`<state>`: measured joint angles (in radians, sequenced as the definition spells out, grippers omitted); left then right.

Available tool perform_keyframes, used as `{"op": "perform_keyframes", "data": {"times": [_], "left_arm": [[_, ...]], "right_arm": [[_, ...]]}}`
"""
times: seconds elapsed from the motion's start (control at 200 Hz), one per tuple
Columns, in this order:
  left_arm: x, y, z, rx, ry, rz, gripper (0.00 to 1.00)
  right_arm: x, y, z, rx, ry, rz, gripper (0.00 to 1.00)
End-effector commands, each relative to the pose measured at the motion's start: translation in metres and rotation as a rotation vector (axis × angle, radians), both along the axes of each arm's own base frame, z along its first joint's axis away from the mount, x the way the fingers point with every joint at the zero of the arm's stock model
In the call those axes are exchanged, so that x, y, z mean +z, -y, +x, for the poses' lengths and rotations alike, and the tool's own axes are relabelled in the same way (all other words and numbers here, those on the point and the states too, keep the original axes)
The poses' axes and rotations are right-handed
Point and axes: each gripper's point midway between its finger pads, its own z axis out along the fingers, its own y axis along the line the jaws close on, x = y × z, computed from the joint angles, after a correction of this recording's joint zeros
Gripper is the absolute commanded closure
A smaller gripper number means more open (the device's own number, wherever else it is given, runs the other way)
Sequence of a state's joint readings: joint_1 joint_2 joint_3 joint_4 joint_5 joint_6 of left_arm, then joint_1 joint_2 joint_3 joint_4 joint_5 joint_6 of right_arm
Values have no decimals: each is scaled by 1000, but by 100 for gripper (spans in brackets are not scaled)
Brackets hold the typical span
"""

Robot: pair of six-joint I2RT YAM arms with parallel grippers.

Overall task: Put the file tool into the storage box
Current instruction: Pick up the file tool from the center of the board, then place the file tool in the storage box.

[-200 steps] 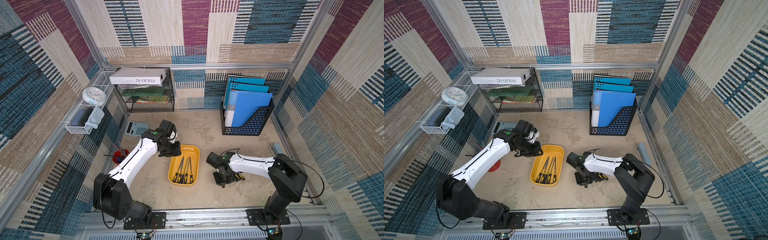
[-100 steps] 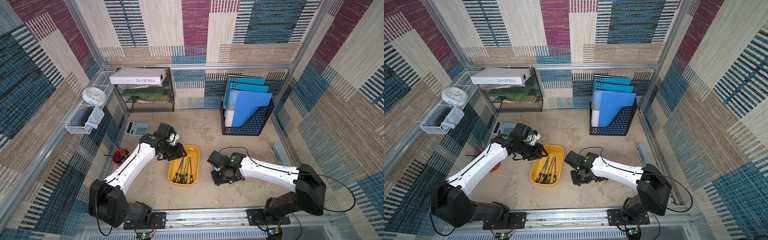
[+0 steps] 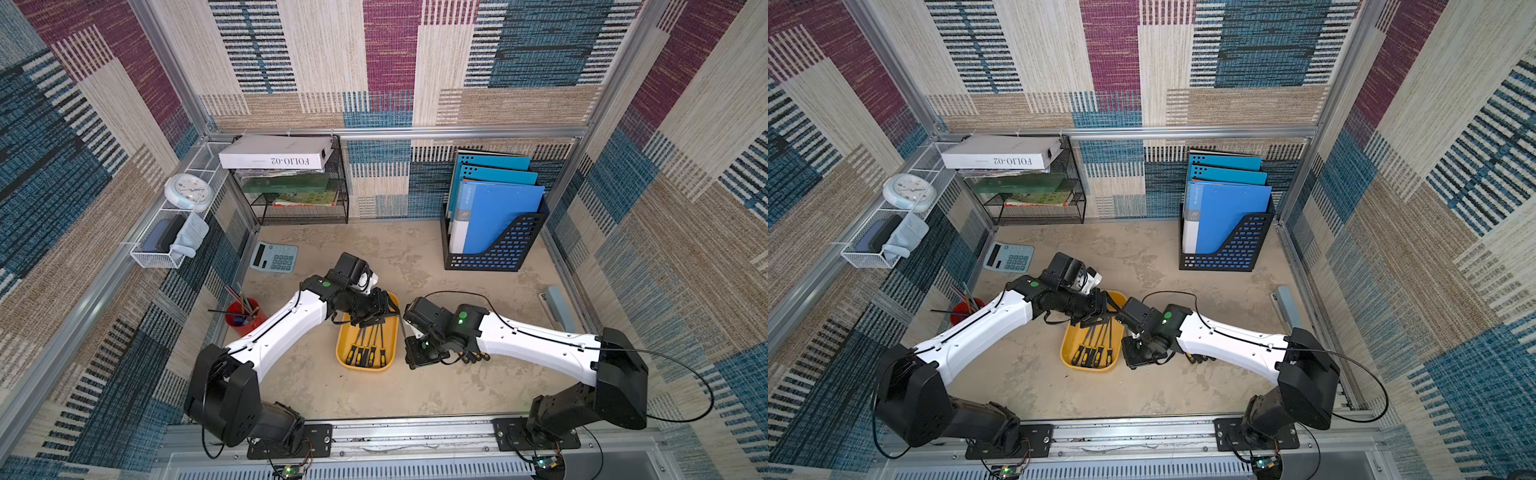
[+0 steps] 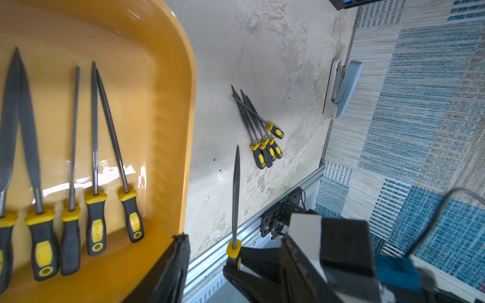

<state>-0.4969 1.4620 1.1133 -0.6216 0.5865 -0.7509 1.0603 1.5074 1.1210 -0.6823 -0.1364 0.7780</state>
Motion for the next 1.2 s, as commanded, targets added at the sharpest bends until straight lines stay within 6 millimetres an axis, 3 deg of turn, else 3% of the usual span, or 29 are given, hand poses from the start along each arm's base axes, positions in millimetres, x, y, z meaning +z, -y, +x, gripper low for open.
{"op": "perform_keyframes", "data": {"times": [0.0, 0.215, 0.351, 0.466, 0.516, 0.571, 0.661, 0.761, 0.847, 0.982, 1.197], "left_arm": [[-7, 0, 7, 15, 17, 34, 42], [-17, -1, 15, 15, 19, 74, 47], [-23, -2, 19, 4, 13, 108, 80], [-23, -5, 19, -16, 21, 136, 100], [-21, -7, 19, -24, 32, 147, 100], [-19, -10, 20, -37, 43, 162, 100], [-15, -18, 25, -59, 69, 193, 100], [-12, -30, 38, -70, 93, 233, 100], [-15, -38, 49, -105, 136, 314, 100], [-38, -44, 61, -150, 136, 401, 100], [-75, -47, 68, -177, 100, 457, 100]], "right_arm": [[9, -16, 0, 10, -1, 59, 88], [16, -32, -6, 25, -25, 129, 87], [20, -39, -7, 21, -36, 171, 86], [27, -42, -4, 3, -45, 201, 82], [28, -40, -2, -11, -54, 205, 76], [33, -37, 3, -37, -62, 221, 55], [40, -25, 14, -99, -71, 225, 33], [47, -1, 28, -169, -72, 198, 24], [47, 21, 38, -218, -71, 167, 23], [36, 59, 48, -310, -69, 81, 23], [5, 98, 47, -366, -75, -79, 24]]}}
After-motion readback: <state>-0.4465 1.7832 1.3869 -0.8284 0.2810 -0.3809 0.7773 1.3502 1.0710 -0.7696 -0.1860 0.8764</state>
